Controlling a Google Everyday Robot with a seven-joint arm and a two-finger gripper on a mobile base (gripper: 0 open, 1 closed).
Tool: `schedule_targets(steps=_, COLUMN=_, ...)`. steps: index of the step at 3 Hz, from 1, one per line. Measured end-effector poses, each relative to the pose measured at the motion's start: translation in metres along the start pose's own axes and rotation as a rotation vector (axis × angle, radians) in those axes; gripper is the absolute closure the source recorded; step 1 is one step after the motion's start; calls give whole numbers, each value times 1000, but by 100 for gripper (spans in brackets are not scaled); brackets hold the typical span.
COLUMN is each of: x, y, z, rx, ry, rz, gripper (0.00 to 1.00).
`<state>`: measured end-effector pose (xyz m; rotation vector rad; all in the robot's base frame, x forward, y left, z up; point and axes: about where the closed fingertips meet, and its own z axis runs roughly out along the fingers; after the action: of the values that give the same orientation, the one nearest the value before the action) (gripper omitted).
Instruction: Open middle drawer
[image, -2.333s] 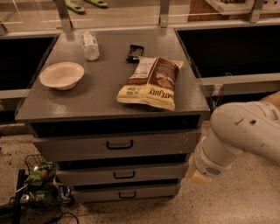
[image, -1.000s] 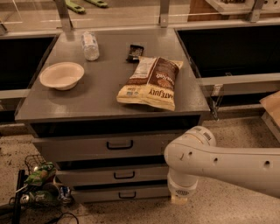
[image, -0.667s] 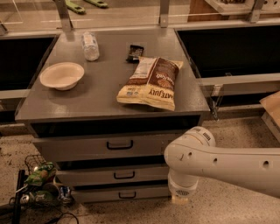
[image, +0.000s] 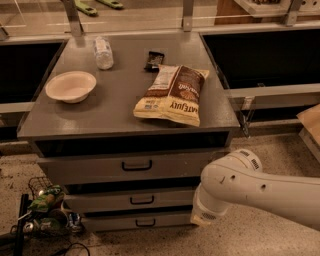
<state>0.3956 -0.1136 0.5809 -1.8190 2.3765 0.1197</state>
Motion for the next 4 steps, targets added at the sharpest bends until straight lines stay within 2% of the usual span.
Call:
schedule_targets(steps=1, x=-16, y=-16, z=-3, rx=34, ry=-60, rz=29, gripper=100)
schedule_targets(steps=2, x=-17, y=-18, z=-4, rx=39, ry=-66, rz=30, gripper=84)
schedule_targets(steps=4, x=-17, y=-18, z=-4, rx=39, ry=-66, rz=30, gripper=37)
